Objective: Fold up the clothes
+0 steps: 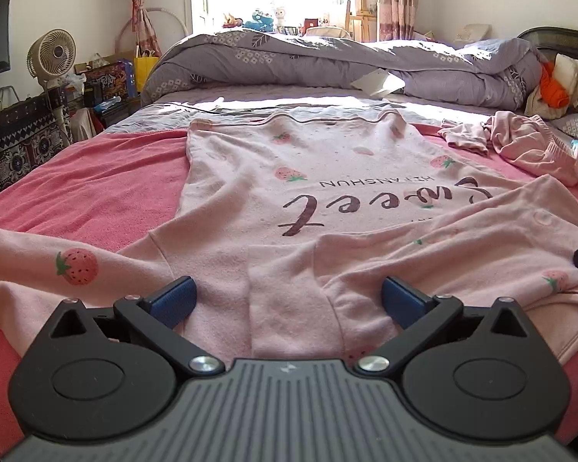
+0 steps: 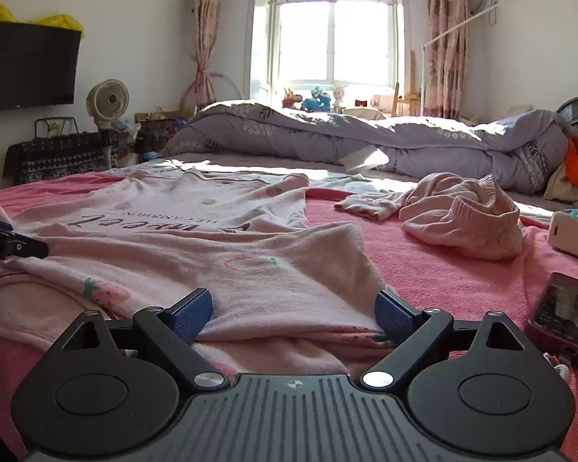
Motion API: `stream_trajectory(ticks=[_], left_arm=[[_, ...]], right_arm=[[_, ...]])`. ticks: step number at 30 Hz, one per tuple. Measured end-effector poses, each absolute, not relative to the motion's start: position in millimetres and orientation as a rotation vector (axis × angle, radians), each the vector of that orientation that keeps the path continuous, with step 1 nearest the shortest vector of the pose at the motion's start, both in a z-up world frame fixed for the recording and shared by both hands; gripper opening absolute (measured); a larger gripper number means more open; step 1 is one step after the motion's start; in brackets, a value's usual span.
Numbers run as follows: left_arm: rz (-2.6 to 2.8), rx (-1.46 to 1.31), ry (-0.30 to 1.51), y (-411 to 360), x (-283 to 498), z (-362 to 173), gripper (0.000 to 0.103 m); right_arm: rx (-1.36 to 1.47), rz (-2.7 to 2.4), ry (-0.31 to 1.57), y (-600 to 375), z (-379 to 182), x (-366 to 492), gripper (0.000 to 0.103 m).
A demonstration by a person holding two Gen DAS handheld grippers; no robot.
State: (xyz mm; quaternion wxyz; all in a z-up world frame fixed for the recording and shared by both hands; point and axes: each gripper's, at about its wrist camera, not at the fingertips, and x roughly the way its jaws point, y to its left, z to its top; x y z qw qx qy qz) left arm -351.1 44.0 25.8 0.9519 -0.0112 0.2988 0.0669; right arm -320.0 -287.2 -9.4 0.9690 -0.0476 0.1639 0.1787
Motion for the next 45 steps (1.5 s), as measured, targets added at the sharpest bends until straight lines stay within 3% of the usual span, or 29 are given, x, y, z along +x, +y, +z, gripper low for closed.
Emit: stream_trajectory(ticks=[4,8,14,19,22,26,35,38,40,42,44,45], left_arm=[[0.113,0.008,0.558,42.7,-338.1,62.7,0.103],[-0.084,0.010,0.515,12.0,-303.0,99.8,0.103],[-0.321,0.123,0.610,-95.0,-229.2,83.3,0.103],[-0.313,0.330,0.665,-163.3,-193.5,35.2,0.103],[-0.301,0.306,0.694,-164.2,-178.3,15.0,0.103],[-0.301,0.142,0.779,-140.4,-157.1,12.0,0.103],[-0.309,0.115,0.780,-134.6,-153.6,9.3,0.103],[-0.307,0.121,0.772,-135.5,-154.9,9.0,0.103],[-0.309,0.113,0.771,-134.6,-154.7,8.7,0.103],[-0.310,0.110,0.769,-134.1,-154.9,8.4,0.103],[-0.310,0.108,0.767,-134.0,-155.1,8.1,0.103],[-0.311,0.105,0.767,-133.7,-155.0,7.9,0.103]], right_arm=[[-0.144,0.221,0.222,-298.5,-1.5,-341.4,0.093],[-0.281,0.122,0.235,-303.5,-6.2,-332.7,0.093],[-0.269,0.159,0.253,-316.3,-10.0,-325.6,0.090],[-0.169,0.271,0.304,-329.7,-11.1,-317.1,0.073],[-0.056,0.354,0.340,-334.2,-10.7,-302.8,0.059],[0.146,0.465,0.420,-337.7,-10.8,-281.4,0.021],[0.593,0.596,0.534,-391.9,-15.5,-286.6,0.008],[0.683,0.601,0.541,-409.1,-13.9,-283.9,0.010],[0.673,0.530,0.562,-412.6,-10.8,-275.0,0.024],[0.700,0.529,0.569,-414.5,-8.4,-265.4,0.056],[0.708,0.558,0.562,-409.9,-2.8,-256.2,0.082],[0.693,0.537,0.571,-404.0,-0.4,-250.3,0.083]])
